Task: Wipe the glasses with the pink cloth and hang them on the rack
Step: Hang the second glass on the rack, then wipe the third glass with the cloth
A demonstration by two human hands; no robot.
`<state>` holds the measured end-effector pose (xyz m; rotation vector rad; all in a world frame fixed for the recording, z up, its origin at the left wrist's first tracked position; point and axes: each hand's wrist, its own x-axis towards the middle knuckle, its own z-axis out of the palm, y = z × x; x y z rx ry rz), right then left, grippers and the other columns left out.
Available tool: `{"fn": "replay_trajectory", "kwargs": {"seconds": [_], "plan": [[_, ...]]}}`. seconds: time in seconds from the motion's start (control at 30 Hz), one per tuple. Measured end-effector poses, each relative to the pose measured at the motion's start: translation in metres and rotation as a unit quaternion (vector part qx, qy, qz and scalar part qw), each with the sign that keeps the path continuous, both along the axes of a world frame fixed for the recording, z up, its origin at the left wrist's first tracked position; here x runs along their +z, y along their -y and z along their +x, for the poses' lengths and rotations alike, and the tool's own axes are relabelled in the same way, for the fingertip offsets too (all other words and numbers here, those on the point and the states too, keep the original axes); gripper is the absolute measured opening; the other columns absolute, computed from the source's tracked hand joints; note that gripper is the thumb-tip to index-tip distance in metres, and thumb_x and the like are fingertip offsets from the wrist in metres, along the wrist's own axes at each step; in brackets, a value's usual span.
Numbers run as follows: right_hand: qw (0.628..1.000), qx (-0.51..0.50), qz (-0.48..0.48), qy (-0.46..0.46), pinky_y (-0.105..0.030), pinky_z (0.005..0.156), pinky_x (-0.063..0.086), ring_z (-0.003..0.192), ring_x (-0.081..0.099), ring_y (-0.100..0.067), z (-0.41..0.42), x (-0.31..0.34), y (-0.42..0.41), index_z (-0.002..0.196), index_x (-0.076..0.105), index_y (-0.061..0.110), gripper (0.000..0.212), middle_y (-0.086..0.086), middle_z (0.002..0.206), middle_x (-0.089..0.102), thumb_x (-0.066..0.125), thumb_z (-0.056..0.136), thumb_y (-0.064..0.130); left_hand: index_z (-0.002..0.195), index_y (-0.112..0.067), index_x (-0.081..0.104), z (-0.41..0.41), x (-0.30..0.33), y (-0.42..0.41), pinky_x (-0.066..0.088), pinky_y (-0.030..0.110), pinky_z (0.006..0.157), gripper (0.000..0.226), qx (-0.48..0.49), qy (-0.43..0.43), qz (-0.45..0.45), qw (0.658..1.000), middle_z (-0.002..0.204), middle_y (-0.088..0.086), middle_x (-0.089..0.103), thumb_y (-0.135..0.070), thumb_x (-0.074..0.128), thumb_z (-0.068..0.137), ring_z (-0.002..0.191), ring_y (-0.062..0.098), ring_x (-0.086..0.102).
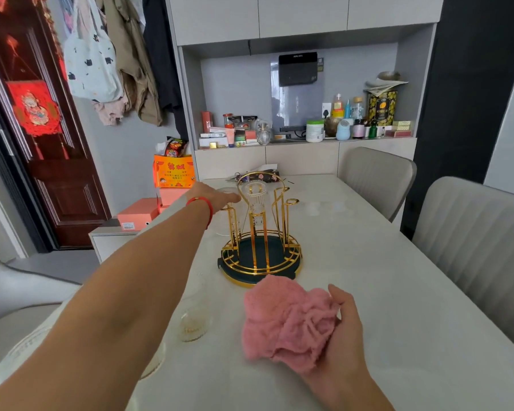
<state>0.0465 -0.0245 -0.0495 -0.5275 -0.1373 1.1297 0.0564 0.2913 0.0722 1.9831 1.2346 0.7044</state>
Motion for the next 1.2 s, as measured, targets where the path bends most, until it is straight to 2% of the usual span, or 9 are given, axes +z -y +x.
{"fn": "replay_trajectory", "kwargs": {"seconds": [0.13, 0.27, 0.4, 0.53, 0.63, 0.73, 1.0, 1.13, 1.2], "plan": [[0.996, 0.01, -0.056, 0.071, -0.069, 0.101, 0.044, 0.117, 0.065, -0.044, -0.005, -0.003, -0.001, 0.123, 0.071, 0.011, 0.053, -0.019, 0.126, 0.07, 0.074, 0.079, 0.039, 0.128, -0.005, 0.059, -0.016, 0.009, 0.007, 0.059, 0.047, 0.094, 0.065, -0.03, 0.014, -0.025, 0.999, 0.119, 0.009, 0.064, -0.048, 0.079, 0.083, 0.11, 0.03, 0.062], [0.991, 0.012, -0.095, 0.096, -0.062, 0.099, 0.049, 0.109, 0.069, -0.041, -0.012, -0.005, 0.001, 0.105, 0.074, 0.009, 0.032, -0.016, 0.12, 0.072, 0.065, 0.083, 0.03, 0.142, -0.01, 0.051, -0.081, 0.017, 0.042, 0.05, 0.04, 0.096, 0.057, -0.066, -0.084, 0.115, 0.988, 0.129, 0.01, 0.057, -0.035, 0.07, 0.094, 0.117, 0.03, 0.055], [0.99, -0.009, -0.095, 0.108, -0.061, 0.098, 0.051, 0.107, 0.07, -0.042, -0.022, -0.001, 0.006, 0.108, 0.071, 0.005, 0.033, -0.021, 0.117, 0.073, 0.054, 0.09, 0.027, 0.125, -0.022, 0.067, -0.182, 0.009, 0.085, 0.048, 0.031, 0.094, 0.034, -0.152, -0.147, 0.191, 0.958, 0.127, 0.001, 0.062, -0.033, 0.071, 0.093, 0.116, 0.02, 0.058], [0.992, -0.047, -0.08, 0.087, -0.056, 0.098, 0.051, 0.108, 0.068, -0.036, -0.038, 0.004, 0.014, 0.098, 0.072, 0.009, 0.025, -0.017, 0.116, 0.073, 0.054, 0.087, 0.024, 0.148, -0.023, 0.048, -0.225, -0.01, 0.113, 0.039, 0.033, 0.11, 0.068, -0.213, -0.272, 0.212, 0.914, 0.148, 0.002, 0.052, -0.049, 0.073, 0.09, 0.137, 0.022, 0.047], [0.993, -0.056, -0.08, 0.063, -0.058, 0.106, 0.044, 0.119, 0.064, -0.039, -0.047, 0.004, 0.022, 0.123, 0.065, 0.002, 0.045, -0.022, 0.129, 0.068, 0.053, 0.087, 0.026, 0.159, -0.017, 0.029, -0.206, -0.016, 0.115, 0.037, 0.04, 0.116, 0.098, -0.217, -0.338, 0.165, 0.901, 0.159, 0.008, 0.042, -0.061, 0.074, 0.084, 0.144, 0.028, 0.041], [0.997, -0.048, -0.061, 0.029, -0.056, 0.106, 0.043, 0.123, 0.06, -0.04, -0.051, 0.006, 0.032, 0.131, 0.062, 0.001, 0.048, -0.022, 0.129, 0.067, 0.049, 0.093, 0.028, 0.148, -0.008, 0.047, -0.186, -0.015, 0.109, 0.05, 0.039, 0.102, 0.099, -0.195, -0.381, 0.158, 0.89, 0.139, 0.008, 0.061, -0.066, 0.079, 0.074, 0.124, 0.027, 0.058], [0.989, -0.102, 0.038, 0.098, -0.043, 0.097, 0.049, 0.108, 0.067, -0.027, -0.044, 0.024, 0.051, 0.133, 0.061, 0.005, 0.054, -0.014, 0.122, 0.071, 0.052, 0.087, 0.032, 0.141, -0.017, 0.058, -0.178, 0.016, 0.165, 0.053, 0.027, 0.087, 0.081, -0.262, -0.178, 0.204, 0.926, 0.123, 0.0, 0.067, -0.046, 0.089, 0.072, 0.106, 0.015, 0.062], [0.967, -0.08, 0.048, 0.236, -0.038, 0.071, 0.048, 0.087, 0.062, -0.033, -0.056, 0.028, 0.038, 0.139, 0.059, 0.015, 0.054, -0.016, 0.121, 0.068, 0.047, 0.091, 0.037, 0.137, -0.023, 0.063, -0.177, -0.001, 0.207, 0.056, 0.022, 0.084, 0.073, -0.318, -0.053, 0.104, 0.941, 0.111, -0.015, 0.067, -0.034, 0.091, 0.07, 0.104, 0.008, 0.067], [0.951, -0.028, 0.054, 0.303, -0.038, 0.058, 0.047, 0.073, 0.061, -0.031, -0.055, 0.028, 0.04, 0.149, 0.049, 0.02, 0.065, -0.025, 0.108, 0.066, 0.037, 0.096, 0.056, 0.138, -0.023, 0.061, -0.173, -0.021, 0.216, 0.055, 0.017, 0.077, 0.073, -0.308, 0.043, 0.029, 0.95, 0.113, -0.014, 0.069, -0.023, 0.091, 0.072, 0.105, 0.007, 0.068]]}}
